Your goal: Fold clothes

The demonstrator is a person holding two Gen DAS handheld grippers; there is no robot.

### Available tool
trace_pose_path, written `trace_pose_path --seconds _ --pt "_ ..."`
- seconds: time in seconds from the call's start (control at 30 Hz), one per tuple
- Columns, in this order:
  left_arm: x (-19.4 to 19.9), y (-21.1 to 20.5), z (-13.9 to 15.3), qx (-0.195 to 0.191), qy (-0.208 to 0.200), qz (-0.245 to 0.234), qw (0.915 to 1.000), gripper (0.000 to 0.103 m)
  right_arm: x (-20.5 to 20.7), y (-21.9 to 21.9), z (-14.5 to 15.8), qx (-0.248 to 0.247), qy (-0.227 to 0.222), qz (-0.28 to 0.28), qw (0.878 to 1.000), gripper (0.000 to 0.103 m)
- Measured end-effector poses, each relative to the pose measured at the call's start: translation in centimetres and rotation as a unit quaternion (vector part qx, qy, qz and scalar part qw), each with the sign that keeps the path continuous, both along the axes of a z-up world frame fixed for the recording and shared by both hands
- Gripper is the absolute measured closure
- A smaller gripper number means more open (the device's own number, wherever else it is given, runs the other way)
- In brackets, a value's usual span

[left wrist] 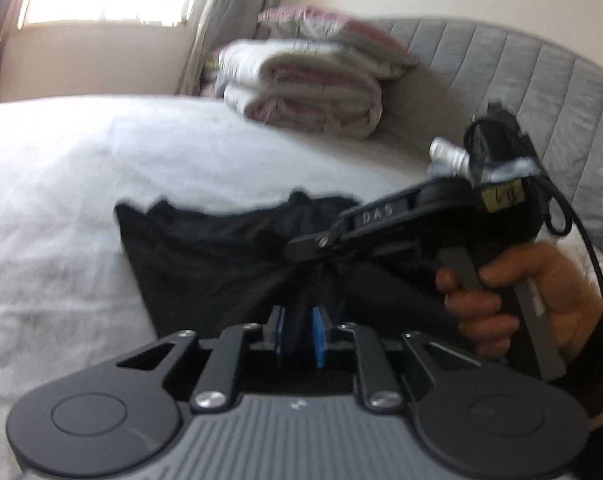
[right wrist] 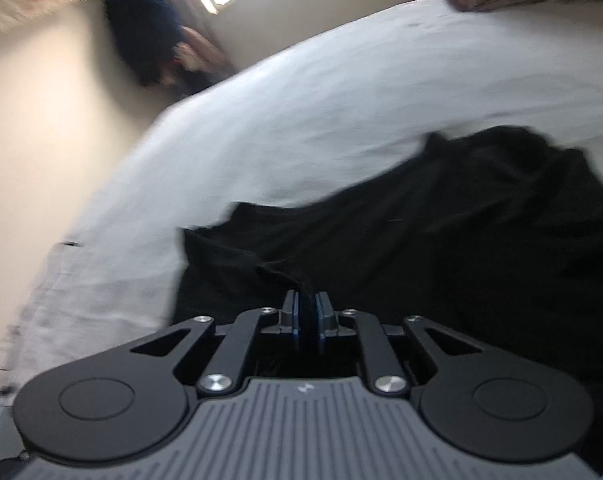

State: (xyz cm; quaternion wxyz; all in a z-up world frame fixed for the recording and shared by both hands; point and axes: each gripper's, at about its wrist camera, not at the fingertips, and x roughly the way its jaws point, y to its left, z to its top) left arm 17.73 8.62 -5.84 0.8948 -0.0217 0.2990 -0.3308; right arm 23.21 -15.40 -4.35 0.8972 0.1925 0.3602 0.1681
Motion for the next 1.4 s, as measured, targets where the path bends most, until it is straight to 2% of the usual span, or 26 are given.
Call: trace_pose_path --seconds 0.03,0.1,0.2,0.33,0.4,0.53,0.57,0.6,0.63,0.67,0.7,0.77,0.8,0.83,0.9,0.93,1.03,1.17,1.27,1.3,1.37,1.4 --pt "0.1 -0.2 -0.3 0.005 0.007 0.0 1.0 0.084 0.0 -0.1 0.0 -0.014 0.0 -0.01 1.0 0.087" --pt "0.2 -0.3 -0.3 0.001 0.009 0.002 1.0 0.082 -0.2 -0.8 0.4 0.001 -0.005 -0.012 1.0 0.087" --pt "0.1 0.1 -0.1 -0.02 0.004 0.004 0.9998 0.073 -0.4 -1.3 0.9 0.027 -0.017 -0.007 0.999 0.087" --pt "-0.1 0.1 -0.5 -0.021 0.012 0.003 0.9997 0.072 -0.4 -0.9 0.7 0.031 -0.023 0.007 0.999 0.086" --pt "-0.1 -0.3 -0.5 -0.013 0.015 -0.008 0.9998 0.072 0.0 -0.4 0.1 0.026 -0.019 0.009 0.999 0.086" --pt "-0.4 -0.7 -0.2 -0.005 0.009 -0.03 0.9995 0.071 0.0 0.6 -0.2 -0.026 -0.027 0.0 0.999 0.088" --pt "-0.4 -0.6 -0.1 -0.008 0.007 -0.031 0.9995 0.07 -0.1 0.6 -0.1 -0.033 -0.035 -0.004 0.999 0.086" --pt "-0.4 -0.3 0.0 -0.019 0.003 -0.021 0.9996 0.068 -0.2 0.6 0.1 -0.039 -0.044 -0.007 0.998 0.073" --pt "-0.3 0.1 0.1 -0.03 -0.001 -0.01 0.9995 0.065 -0.3 0.8 0.0 -0.054 -0.053 -0.013 0.997 0.054" --pt "-0.2 0.5 0.2 -0.042 -0.005 0.002 0.9991 0.063 -0.3 0.9 0.0 -0.069 -0.063 -0.018 0.995 0.051" --pt "-0.1 0.9 0.3 -0.054 -0.009 0.013 0.9984 0.059 -0.4 1.0 -0.1 -0.084 -0.072 -0.024 0.994 0.051" --pt "0.1 1.5 0.4 -0.067 -0.013 0.036 0.997 0.059 -0.1 1.2 -0.7 -0.096 -0.072 -0.024 0.992 0.051" --pt "0.3 1.8 0.2 -0.067 -0.012 0.048 0.9965 0.058 0.0 1.3 -0.8 -0.1 -0.074 -0.026 0.992 0.059" --pt "0.6 1.9 0.0 -0.067 -0.007 0.055 0.9962 0.058 0.1 1.4 -1.0 -0.105 -0.076 -0.028 0.991 0.072" --pt "1.1 1.9 -0.4 -0.062 0.01 0.061 0.9961 0.058 0.1 1.7 -1.0 -0.11 -0.081 -0.021 0.99 0.081" --pt "1.2 1.9 -0.5 -0.056 0.018 0.062 0.9963 0.058 0.1 1.8 -1.1 -0.113 -0.084 -0.018 0.99 0.089" --pt "1.3 1.5 -0.9 -0.038 0.03 0.061 0.997 0.057 0.0 2.2 -1.0 -0.118 -0.092 -0.013 0.989 0.097" --pt "1.3 1.7 -1.0 -0.034 0.029 0.057 0.9974 0.055 -0.7 1.7 -0.1 -0.112 -0.123 -0.039 0.985 0.098" --pt "1.3 1.7 -1.0 -0.035 0.03 0.055 0.9974 0.054 0.1 2.0 -1.0 -0.142 -0.085 -0.049 0.985 0.098" --pt "1.3 1.7 -1.0 -0.035 0.029 0.055 0.9975 0.053 0.2 1.9 -1.0 -0.138 -0.083 -0.05 0.986 0.098" --pt "1.4 1.7 -1.0 -0.036 0.029 0.054 0.9975 0.052 0.1 1.5 -0.6 -0.127 -0.085 -0.053 0.987 0.092" --pt "1.4 1.7 -1.0 -0.038 0.03 0.054 0.9974 0.052 0.0 1.3 -0.4 -0.12 -0.086 -0.052 0.988 0.084"
